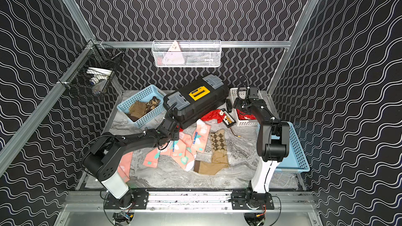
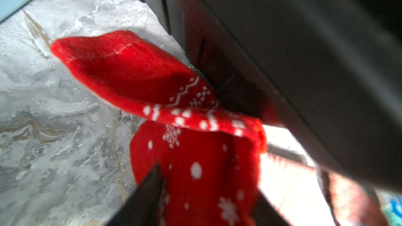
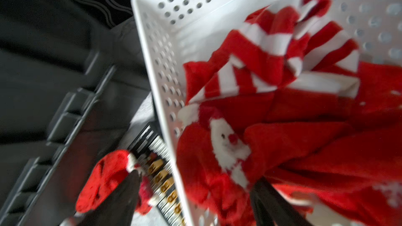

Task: Sort the socks into the basket by color
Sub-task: Pick up the sock at the center of the board.

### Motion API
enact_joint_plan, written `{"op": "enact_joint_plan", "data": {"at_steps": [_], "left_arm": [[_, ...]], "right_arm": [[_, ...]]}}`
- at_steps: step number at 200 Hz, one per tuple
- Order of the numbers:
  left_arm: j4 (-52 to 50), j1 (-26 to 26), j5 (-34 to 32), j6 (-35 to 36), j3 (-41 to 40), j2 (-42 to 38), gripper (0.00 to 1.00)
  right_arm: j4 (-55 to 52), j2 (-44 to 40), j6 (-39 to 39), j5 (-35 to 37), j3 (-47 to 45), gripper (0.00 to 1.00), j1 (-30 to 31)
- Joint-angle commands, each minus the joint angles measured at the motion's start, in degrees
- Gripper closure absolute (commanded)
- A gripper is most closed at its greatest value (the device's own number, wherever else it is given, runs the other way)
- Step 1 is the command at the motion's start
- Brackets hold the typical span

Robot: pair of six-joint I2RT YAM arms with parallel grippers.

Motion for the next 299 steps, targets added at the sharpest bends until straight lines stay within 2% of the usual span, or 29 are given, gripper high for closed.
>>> {"op": "enact_joint_plan", "data": {"at_steps": [1, 16, 37, 56, 85, 126, 161, 192, 250, 276, 299], "left_arm": [[3.9, 0.1, -1.0, -1.0, -2.3, -2.4, 0.82], [3.9, 0.1, -0.9, -0.8, -3.6, -4.8, 0.93], [2.8, 0.1, 0.0, -0.4, -5.0, -8.8, 1.00], [2.5, 0.1, 2.2, -0.4, -6.8, -13.1, 1.00], [0.4, 0.0, 5.2, -0.6, -8.9, -18.9, 1.00], [0.0, -0.5, 11.6, -1.3, -12.4, -27.3, 1.00], [-0.2, -1.1, 16.9, -2.1, -14.1, -34.1, 1.00], [-0.1, -1.8, 21.0, -3.5, -14.2, -36.8, 1.00], [0.2, -3.8, 24.7, -4.1, -12.7, -38.6, 1.00], [0.7, -4.0, 25.3, -4.2, -12.4, -38.9, 1.00], [1.2, -4.1, 25.7, -4.1, -12.0, -38.6, 1.00]], "right_arm": [[-1.1, -2.9, 0.6, 1.9, -1.1, 0.19, 1.8], [-1.6, -4.9, 1.2, 3.3, -2.3, 0.12, 3.8], [-2.6, -7.5, 2.2, 3.8, -3.6, 0.07, 6.2], [-3.6, -9.8, 3.2, 4.3, -5.0, 0.03, 8.8], [-3.7, -14.5, 4.8, 3.2, -8.6, 0.02, 12.3], [-3.5, -20.4, 4.3, -8.4, -13.2, 0.05, 18.9], [-2.4, -21.5, 5.4, -19.4, -14.5, 0.06, 25.3], [2.0, -19.6, 7.4, -23.3, -14.9, 0.04, 32.4], [9.5, -15.6, 11.5, -30.4, -14.1, 0.04, 37.2], [11.8, -15.5, 13.1, -34.2, -14.6, 0.08, 37.9], [14.0, -15.9, 14.6, -36.1, -15.8, 0.17, 38.3]]}}
